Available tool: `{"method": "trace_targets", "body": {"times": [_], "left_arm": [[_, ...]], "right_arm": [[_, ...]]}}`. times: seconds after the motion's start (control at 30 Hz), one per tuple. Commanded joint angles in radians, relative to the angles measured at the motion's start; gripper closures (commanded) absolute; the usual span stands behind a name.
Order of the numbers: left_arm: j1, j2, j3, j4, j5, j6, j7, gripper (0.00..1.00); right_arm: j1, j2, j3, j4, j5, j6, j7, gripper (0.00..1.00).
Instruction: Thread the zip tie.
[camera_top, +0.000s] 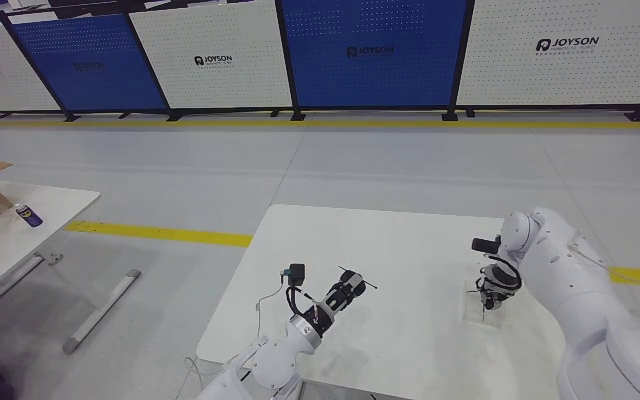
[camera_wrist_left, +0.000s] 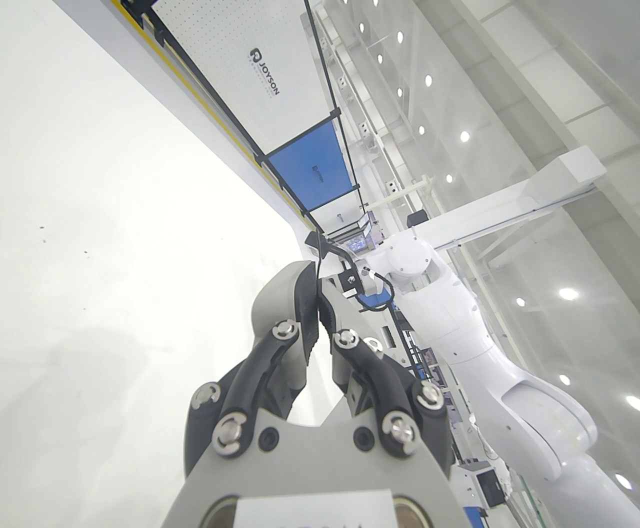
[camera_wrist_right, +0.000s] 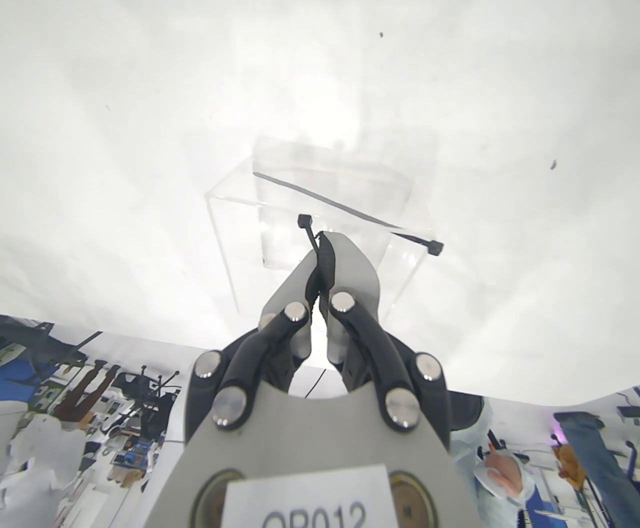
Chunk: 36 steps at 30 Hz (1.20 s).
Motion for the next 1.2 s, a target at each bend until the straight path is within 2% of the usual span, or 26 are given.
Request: {"method": "trace_targets", "body": {"times": [0.0,0.67,0.77,1.17], "left_arm": [[0.0,0.0,0.0,0.0,0.0,0.0,0.0,1.0],[0.0,0.0,0.0,0.0,0.0,0.0,0.0,1.0],[0.0,0.0,0.0,0.0,0.0,0.0,0.0,1.0],[0.0,0.0,0.0,0.0,0.0,0.0,0.0,1.0]], "right_arm": [[-0.001,0.002,0.001,0.0,0.002,-0.015,0.0,1.0],[0.006,0.028,0.028,-0.037,0.001,-0.045,0.0,1.0],[0.003,0.036,0.033,-0.051,0.001,-0.069,0.0,1.0],[-0.014,0.067,0.047,-0.119,-0.011,-0.039,0.0,1.0]]}}
